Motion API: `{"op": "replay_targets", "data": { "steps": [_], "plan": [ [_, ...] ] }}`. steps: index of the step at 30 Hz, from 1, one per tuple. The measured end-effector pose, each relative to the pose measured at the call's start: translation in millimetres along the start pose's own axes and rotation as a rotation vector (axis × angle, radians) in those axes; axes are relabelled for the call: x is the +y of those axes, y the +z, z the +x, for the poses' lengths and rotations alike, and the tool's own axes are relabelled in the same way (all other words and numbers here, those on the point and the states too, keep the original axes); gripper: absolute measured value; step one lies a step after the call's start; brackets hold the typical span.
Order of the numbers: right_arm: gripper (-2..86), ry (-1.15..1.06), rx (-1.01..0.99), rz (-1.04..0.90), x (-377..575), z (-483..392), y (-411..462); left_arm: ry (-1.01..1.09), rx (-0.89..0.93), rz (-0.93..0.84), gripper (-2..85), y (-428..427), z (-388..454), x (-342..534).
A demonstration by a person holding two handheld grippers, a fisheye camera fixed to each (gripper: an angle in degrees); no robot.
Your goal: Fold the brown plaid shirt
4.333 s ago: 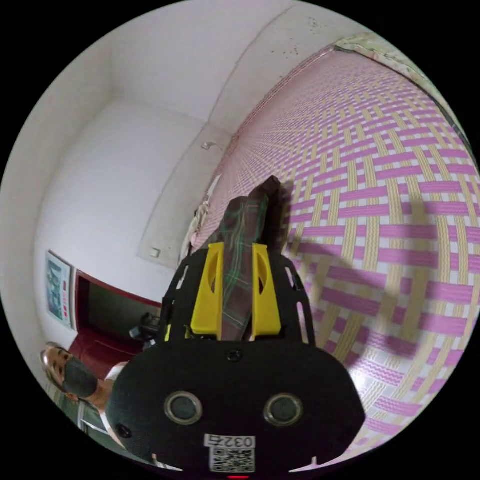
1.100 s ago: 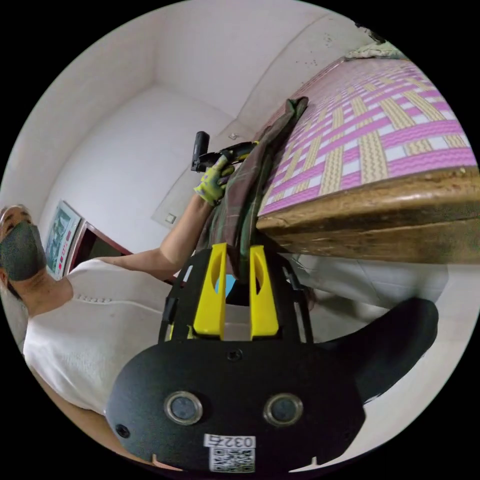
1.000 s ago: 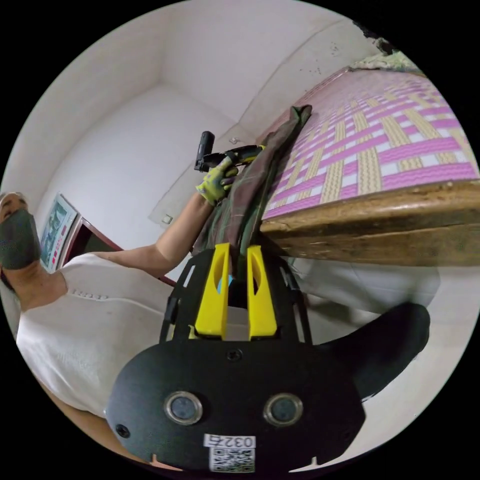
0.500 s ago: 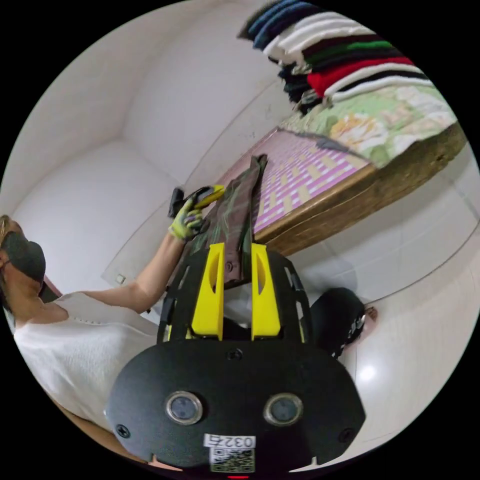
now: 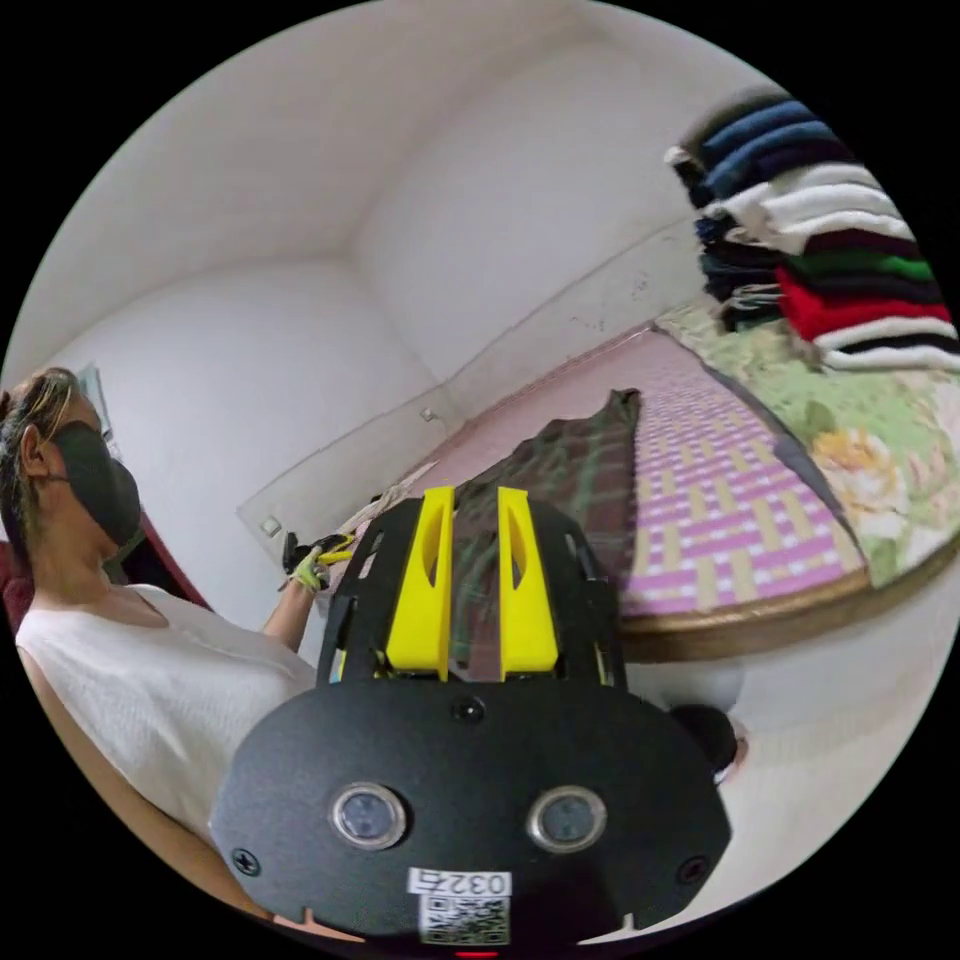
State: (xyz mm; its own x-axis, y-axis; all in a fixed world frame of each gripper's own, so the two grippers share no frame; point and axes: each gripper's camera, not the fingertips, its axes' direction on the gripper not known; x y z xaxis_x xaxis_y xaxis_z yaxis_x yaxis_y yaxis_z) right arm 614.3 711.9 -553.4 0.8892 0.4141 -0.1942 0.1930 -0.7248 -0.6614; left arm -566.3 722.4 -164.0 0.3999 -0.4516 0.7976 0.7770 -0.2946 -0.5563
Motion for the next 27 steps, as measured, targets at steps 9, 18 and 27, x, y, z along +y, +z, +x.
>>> {"op": "replay_targets", "data": {
  "steps": [9,18,27],
  "plan": [
    [6.6,-0.116,-0.089,-0.106,-15.8,-35.5,28.0,0.026,-0.065,-0.084,1.8,63.0,-7.1,-1.0],
    [6.7,-0.089,-0.160,-0.163,-43.9,-32.9,29.9,0.428,0.363,0.079,-1.4,20.9,149.6,4.0],
    [11.9,0.161,-0.315,-0.246,-76.6,13.4,61.0,1.046,0.441,-0.302,-0.5,127.0,359.4,236.8]
  ]
}}
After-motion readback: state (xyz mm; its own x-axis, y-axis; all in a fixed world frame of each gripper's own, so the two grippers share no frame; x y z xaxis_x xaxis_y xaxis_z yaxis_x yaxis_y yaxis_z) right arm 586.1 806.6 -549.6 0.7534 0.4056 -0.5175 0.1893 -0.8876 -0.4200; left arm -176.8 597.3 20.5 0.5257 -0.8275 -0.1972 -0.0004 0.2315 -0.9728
